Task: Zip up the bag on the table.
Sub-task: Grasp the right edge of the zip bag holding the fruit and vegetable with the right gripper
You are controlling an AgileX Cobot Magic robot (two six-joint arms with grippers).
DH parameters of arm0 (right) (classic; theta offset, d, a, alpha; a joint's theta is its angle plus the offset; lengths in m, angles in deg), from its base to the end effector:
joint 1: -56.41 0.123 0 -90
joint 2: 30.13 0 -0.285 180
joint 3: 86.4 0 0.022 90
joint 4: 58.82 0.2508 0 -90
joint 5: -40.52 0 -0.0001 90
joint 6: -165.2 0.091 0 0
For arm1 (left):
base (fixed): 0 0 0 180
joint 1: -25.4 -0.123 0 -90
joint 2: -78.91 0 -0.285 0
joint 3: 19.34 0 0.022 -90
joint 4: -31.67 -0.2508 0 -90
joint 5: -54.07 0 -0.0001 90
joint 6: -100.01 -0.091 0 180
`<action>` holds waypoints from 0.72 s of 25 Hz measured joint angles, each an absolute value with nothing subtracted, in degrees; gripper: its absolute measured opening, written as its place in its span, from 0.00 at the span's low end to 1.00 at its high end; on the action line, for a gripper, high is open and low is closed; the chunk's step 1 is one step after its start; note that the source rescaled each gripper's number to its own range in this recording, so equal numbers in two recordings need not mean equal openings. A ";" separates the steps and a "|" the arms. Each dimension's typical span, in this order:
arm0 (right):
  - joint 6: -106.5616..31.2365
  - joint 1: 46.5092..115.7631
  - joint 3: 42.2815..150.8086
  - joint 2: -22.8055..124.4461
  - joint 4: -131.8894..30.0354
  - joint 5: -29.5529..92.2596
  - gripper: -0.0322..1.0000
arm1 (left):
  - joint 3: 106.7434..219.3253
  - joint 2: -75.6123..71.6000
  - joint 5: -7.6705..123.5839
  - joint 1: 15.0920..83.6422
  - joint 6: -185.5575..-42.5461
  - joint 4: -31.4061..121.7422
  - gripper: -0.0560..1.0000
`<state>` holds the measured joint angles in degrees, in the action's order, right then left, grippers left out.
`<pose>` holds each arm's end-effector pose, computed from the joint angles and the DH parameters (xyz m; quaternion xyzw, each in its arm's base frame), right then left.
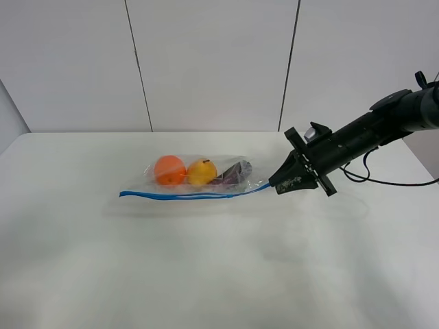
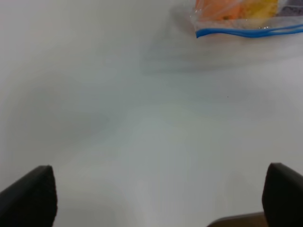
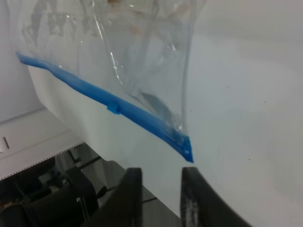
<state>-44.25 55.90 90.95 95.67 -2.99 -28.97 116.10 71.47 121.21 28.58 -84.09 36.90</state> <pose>0.3725 0.0672 0.1582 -0.0050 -0.9027 -0.4293 0.0277 -0.0197 -0.0066 0.2875 0.0607 0.8592 -0.0412 0.5063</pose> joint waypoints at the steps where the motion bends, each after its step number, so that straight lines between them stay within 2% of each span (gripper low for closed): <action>1: -44.32 55.90 90.95 95.67 -2.99 -28.97 0.25 | 116.10 71.47 121.21 28.58 -84.09 36.90 1.00; 10: -44.71 55.90 90.95 95.67 -2.97 -28.97 0.08 | 116.10 71.47 121.21 28.58 -84.09 36.90 1.00; 14: -44.94 55.90 90.95 95.67 -2.97 -28.97 0.08 | 116.10 71.47 121.21 28.58 -84.09 36.90 1.00; 16: -44.94 55.90 90.95 95.67 -3.32 -28.97 0.12 | 116.10 71.47 121.21 28.58 -84.09 36.90 1.00; 18: -44.80 55.90 90.95 95.67 -4.30 -28.97 0.20 | 116.10 71.47 121.21 28.58 -84.09 36.90 1.00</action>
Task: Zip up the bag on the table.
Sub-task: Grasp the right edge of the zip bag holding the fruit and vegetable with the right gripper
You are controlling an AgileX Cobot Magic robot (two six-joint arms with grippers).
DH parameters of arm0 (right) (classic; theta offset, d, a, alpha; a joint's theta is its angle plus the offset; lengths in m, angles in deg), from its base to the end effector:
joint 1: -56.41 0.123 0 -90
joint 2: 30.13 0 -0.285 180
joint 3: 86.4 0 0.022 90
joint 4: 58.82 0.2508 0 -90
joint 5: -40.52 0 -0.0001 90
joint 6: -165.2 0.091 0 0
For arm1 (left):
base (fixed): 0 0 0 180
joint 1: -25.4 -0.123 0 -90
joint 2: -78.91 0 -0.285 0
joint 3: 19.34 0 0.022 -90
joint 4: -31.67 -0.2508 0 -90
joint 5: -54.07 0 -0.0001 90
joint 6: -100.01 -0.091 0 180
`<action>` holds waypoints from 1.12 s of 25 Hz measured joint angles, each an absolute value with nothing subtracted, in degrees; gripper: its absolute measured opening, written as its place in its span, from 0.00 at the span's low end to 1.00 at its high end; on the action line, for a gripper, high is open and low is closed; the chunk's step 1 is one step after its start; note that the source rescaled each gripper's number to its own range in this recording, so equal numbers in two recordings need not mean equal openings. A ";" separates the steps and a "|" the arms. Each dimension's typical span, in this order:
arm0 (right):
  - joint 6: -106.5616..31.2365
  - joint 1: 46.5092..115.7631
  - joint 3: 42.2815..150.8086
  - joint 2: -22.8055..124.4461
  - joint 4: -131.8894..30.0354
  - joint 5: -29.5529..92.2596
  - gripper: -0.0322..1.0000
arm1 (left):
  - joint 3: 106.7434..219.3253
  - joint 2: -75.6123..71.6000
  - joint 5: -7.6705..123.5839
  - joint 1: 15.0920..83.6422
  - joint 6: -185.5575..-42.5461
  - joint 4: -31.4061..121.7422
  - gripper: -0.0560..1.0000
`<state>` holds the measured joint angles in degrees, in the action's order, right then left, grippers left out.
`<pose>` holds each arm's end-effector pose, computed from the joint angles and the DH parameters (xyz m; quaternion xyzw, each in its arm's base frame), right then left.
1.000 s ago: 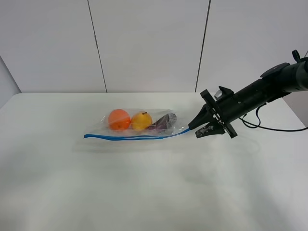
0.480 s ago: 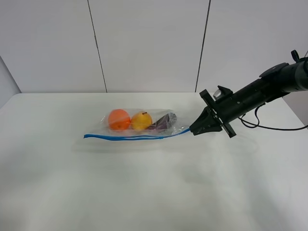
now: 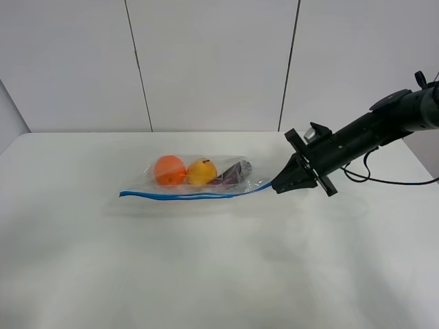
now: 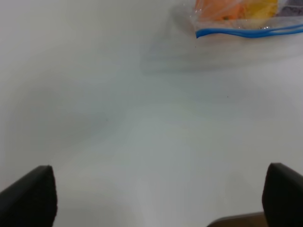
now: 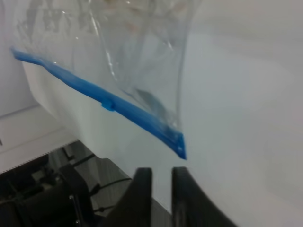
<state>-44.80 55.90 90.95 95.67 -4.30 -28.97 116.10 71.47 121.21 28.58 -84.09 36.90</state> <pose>0.3715 0.0661 0.1569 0.0055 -0.9065 -0.4211 0.0288 -0.0197 -0.0066 0.2875 0.0607 0.8592 -0.0412 0.5063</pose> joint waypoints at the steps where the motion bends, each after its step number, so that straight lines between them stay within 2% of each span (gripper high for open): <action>1: -44.65 55.90 90.95 95.67 -4.81 -28.97 0.25 | 116.10 71.47 121.21 28.58 -84.09 36.90 1.00; 4: -44.24 55.90 90.95 95.67 -5.74 -28.15 0.41 | 116.10 71.47 121.21 28.58 -84.09 36.90 1.00; 10: -44.24 55.90 90.95 95.67 -5.93 -26.73 0.46 | 116.10 71.47 121.21 28.58 -84.09 36.90 1.00; 12: -44.24 55.90 90.95 95.67 -5.93 -26.16 0.44 | 116.10 71.47 121.21 28.58 -84.09 36.90 1.00; 16: -44.30 55.96 90.95 95.67 -5.93 -25.39 0.28 | 116.10 71.47 121.21 28.58 -84.09 36.90 1.00; 18: -44.43 56.10 90.95 95.67 -5.77 -25.35 0.24 | 116.10 71.47 121.21 28.58 -84.09 36.90 1.00; 28: -44.92 56.21 90.95 95.67 -3.89 -25.33 0.21 | 116.10 71.47 121.21 28.58 -84.09 36.90 1.00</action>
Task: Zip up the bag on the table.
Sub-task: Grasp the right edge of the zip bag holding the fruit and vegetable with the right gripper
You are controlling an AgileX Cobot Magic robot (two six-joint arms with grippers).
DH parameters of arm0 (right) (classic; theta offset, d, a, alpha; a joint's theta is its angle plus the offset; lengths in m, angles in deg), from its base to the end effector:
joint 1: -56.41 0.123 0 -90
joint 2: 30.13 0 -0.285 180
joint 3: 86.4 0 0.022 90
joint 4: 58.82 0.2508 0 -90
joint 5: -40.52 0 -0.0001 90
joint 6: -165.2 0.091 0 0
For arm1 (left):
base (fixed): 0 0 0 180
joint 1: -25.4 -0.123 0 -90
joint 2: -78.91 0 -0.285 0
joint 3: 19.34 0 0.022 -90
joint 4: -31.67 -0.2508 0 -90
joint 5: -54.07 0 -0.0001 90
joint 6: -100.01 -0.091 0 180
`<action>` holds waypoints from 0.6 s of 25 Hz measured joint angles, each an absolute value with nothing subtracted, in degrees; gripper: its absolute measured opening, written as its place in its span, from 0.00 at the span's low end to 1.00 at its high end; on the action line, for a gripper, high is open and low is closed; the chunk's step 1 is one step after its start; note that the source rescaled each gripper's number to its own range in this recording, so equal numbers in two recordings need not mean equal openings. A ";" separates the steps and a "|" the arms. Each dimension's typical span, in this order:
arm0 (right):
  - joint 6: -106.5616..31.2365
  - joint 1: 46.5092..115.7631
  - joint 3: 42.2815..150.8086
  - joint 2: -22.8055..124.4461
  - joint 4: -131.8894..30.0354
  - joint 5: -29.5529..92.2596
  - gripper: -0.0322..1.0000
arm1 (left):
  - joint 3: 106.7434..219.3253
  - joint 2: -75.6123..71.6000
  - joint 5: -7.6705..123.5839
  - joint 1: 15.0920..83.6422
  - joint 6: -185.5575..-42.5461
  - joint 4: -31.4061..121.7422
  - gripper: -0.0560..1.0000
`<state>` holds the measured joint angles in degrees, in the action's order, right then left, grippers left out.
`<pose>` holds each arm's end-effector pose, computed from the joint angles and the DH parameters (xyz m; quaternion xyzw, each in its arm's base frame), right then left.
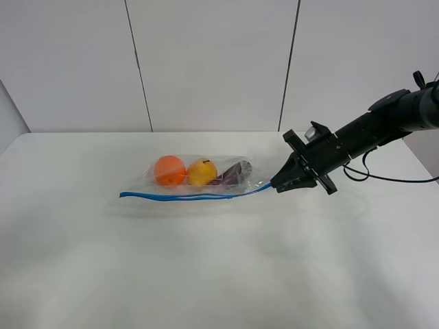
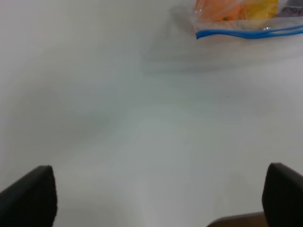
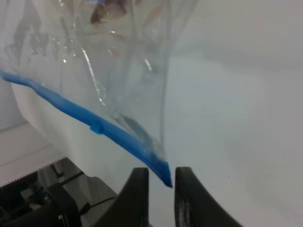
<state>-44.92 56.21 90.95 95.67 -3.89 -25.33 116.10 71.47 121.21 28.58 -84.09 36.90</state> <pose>0.3764 0.0667 0.1550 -0.0042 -0.9124 -0.4092 0.0035 -0.0197 -0.0066 0.2875 0.0607 0.8592 -0.0412 0.5063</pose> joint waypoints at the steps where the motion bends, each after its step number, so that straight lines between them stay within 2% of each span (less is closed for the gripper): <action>1: -45.14 56.21 90.95 95.67 -3.55 -25.16 0.21 | 116.10 71.47 121.21 28.58 -84.09 36.90 1.00; 13: -45.75 57.89 90.95 95.67 -2.56 -22.39 0.21 | 116.10 71.47 121.21 28.58 -84.09 36.90 1.00; 15: -45.75 57.89 90.95 95.67 -2.56 -22.33 0.18 | 116.10 71.47 121.21 28.58 -84.09 36.90 1.00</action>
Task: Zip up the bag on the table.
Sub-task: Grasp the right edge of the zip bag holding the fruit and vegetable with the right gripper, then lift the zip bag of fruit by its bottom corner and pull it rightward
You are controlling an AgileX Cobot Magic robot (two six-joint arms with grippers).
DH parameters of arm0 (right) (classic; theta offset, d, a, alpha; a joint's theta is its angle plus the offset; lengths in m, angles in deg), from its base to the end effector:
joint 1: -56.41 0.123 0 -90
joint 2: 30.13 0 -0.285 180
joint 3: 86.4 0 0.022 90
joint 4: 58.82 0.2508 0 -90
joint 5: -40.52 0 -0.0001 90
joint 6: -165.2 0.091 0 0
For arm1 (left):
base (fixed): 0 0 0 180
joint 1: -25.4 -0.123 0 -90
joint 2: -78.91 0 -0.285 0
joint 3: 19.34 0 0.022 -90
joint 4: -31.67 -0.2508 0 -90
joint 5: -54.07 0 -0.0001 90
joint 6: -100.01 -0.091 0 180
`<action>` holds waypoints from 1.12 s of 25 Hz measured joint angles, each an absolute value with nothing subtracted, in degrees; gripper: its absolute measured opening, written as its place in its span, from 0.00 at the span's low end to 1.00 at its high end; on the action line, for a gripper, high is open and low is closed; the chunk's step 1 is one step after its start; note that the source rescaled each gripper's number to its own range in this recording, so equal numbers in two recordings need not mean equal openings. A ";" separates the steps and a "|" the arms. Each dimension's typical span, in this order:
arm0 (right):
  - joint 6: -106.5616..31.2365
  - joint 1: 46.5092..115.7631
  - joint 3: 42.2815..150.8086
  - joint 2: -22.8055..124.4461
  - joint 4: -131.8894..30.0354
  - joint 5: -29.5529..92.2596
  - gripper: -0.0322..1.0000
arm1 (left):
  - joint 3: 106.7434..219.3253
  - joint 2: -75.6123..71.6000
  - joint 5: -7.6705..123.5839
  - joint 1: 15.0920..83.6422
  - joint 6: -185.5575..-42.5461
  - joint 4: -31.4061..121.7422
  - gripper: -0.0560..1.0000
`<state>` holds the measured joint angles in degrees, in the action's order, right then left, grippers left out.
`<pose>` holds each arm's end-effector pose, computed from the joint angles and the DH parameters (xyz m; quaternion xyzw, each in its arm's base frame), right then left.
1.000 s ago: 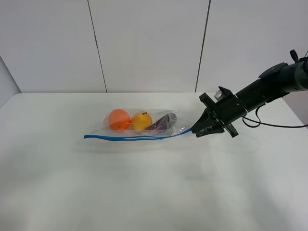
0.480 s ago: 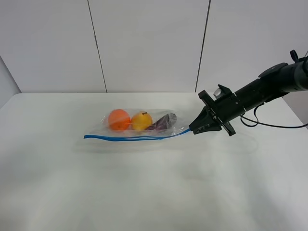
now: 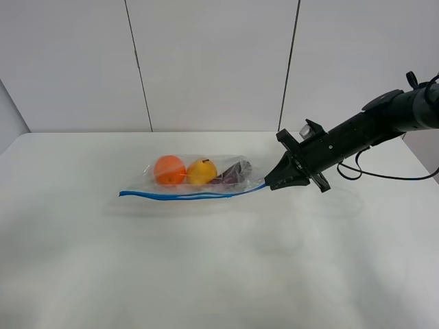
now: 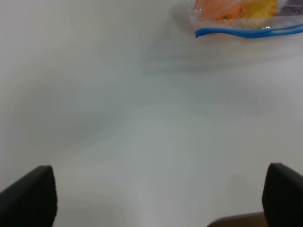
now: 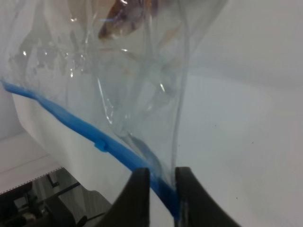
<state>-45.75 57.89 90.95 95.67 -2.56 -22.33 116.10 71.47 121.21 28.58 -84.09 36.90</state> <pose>0.3794 0.0772 0.1544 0.0002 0.9140 0.4054 0.0168 -0.0197 -0.0066 0.2875 0.0607 0.8592 -0.0412 0.5063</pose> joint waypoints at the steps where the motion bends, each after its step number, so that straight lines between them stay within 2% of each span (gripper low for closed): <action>1: -45.75 57.89 90.95 95.67 -2.56 -22.38 0.14 | 116.10 71.47 121.21 28.58 -84.09 36.90 1.00; 3: -45.76 57.89 90.95 95.67 -2.56 -22.45 0.04 | 116.10 71.47 121.21 28.58 -84.09 36.90 1.00; 4: -45.81 57.89 90.95 95.67 -2.56 -22.60 0.03 | 116.10 71.47 121.21 28.58 -84.09 36.90 1.00; 15: -46.20 57.89 91.38 95.67 -1.04 -24.09 0.03 | 116.10 71.47 121.21 28.58 -84.09 36.90 1.00; 28: -45.26 57.89 98.38 95.67 0.80 -26.53 0.03 | 116.10 71.47 121.21 28.58 -84.09 36.90 1.00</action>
